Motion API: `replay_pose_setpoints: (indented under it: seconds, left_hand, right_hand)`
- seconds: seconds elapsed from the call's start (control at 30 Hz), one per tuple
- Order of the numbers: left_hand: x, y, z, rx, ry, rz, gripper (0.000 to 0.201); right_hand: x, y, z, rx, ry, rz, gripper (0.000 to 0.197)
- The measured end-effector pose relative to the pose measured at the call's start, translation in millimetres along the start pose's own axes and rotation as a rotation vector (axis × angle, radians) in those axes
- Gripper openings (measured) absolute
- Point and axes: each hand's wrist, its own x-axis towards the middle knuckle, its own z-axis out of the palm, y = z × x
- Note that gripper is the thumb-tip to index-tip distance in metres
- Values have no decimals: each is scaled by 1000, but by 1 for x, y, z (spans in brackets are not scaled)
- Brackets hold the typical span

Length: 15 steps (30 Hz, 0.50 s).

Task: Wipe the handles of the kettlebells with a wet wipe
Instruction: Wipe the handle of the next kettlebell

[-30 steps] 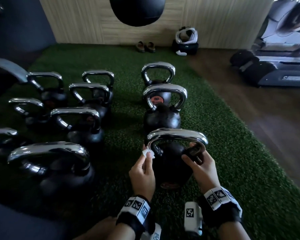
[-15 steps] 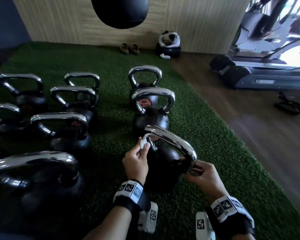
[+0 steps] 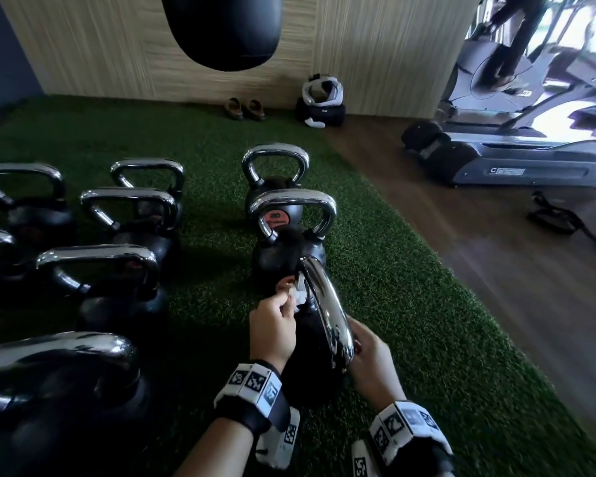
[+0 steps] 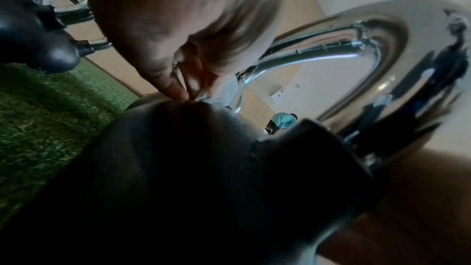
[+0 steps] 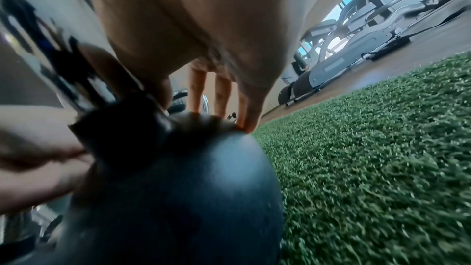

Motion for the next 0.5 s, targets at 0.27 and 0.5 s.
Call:
replay_pose_setpoints:
  seconds: [0.27,0.5]
  left_hand:
    - [-2,42,-9,-112,109,-14,31]
    - [12,51,-24,-386,92,-85,21]
  right_hand:
    - [5,4,4,2,-40,50,55]
    - [4,10,5,21,-12,23,50]
